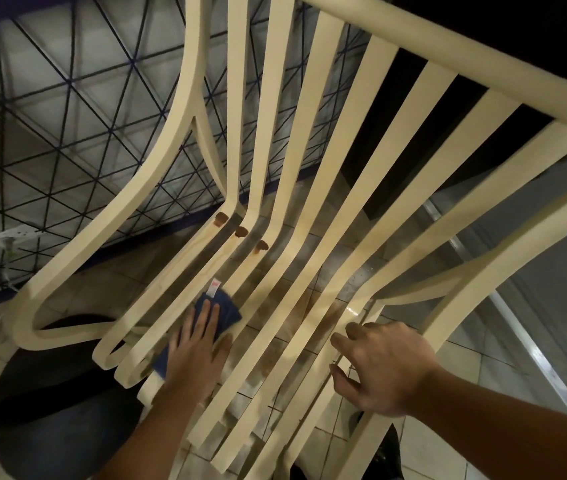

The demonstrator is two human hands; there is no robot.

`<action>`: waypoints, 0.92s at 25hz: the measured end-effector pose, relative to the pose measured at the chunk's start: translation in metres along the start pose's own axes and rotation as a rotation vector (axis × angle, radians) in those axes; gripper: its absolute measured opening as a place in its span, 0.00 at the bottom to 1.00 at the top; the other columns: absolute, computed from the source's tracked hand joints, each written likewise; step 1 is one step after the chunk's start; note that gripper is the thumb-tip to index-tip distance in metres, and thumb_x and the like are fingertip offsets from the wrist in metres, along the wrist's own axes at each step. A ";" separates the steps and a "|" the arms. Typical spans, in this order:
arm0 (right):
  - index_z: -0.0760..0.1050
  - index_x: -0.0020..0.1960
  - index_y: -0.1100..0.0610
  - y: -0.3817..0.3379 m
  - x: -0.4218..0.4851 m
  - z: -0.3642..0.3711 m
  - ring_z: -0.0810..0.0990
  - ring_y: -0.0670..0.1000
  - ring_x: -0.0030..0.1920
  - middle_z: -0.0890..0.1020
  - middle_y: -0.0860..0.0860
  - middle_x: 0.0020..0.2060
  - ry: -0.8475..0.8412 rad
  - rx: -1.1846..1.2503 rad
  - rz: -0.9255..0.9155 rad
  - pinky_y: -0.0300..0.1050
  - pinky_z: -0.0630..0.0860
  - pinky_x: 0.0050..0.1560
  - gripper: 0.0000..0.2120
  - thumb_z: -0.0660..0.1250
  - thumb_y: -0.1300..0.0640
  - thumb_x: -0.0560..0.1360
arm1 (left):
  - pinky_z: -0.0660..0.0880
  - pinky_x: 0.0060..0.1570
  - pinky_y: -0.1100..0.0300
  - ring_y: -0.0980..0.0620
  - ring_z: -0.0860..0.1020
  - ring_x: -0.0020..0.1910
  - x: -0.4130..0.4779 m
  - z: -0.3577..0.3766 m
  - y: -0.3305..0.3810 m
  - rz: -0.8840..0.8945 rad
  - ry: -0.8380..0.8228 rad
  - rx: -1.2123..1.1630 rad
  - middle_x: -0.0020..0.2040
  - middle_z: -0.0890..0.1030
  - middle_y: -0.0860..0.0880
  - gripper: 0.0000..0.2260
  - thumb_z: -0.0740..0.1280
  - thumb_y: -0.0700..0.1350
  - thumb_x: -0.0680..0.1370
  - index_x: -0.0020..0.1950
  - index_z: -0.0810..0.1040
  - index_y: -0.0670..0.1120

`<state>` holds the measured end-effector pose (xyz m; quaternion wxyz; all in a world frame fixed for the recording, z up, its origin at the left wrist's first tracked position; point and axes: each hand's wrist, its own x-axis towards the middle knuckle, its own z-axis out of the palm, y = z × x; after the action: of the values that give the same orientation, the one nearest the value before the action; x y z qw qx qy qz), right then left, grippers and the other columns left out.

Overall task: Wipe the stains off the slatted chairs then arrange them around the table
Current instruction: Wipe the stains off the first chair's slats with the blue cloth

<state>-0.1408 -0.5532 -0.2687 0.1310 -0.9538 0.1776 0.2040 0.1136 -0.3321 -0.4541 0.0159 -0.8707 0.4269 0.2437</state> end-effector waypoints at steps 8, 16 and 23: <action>0.67 0.72 0.49 -0.001 -0.001 0.000 0.81 0.53 0.50 0.79 0.50 0.55 0.025 0.008 -0.007 0.47 0.80 0.48 0.29 0.47 0.34 0.79 | 0.54 0.78 0.40 0.46 0.51 0.83 -0.003 -0.011 0.003 -0.034 -0.045 0.040 0.84 0.51 0.51 0.40 0.33 0.73 0.78 0.84 0.48 0.52; 0.66 0.72 0.49 0.001 -0.001 0.005 0.78 0.52 0.46 0.79 0.50 0.52 0.029 -0.007 -0.014 0.46 0.80 0.44 0.29 0.46 0.33 0.80 | 0.46 0.78 0.40 0.43 0.43 0.83 0.110 -0.029 0.087 0.029 -0.055 0.001 0.85 0.42 0.52 0.36 0.39 0.71 0.81 0.84 0.41 0.53; 0.68 0.71 0.48 0.000 0.000 0.003 0.74 0.50 0.40 0.76 0.48 0.44 0.045 0.010 -0.001 0.43 0.77 0.42 0.29 0.45 0.34 0.79 | 0.45 0.78 0.41 0.46 0.43 0.83 0.052 -0.012 0.042 0.000 -0.033 -0.012 0.84 0.42 0.54 0.38 0.35 0.73 0.79 0.84 0.41 0.55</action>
<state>-0.1419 -0.5520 -0.2709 0.1316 -0.9576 0.1810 0.1814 0.1141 -0.3997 -0.4593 0.0176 -0.8666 0.4250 0.2608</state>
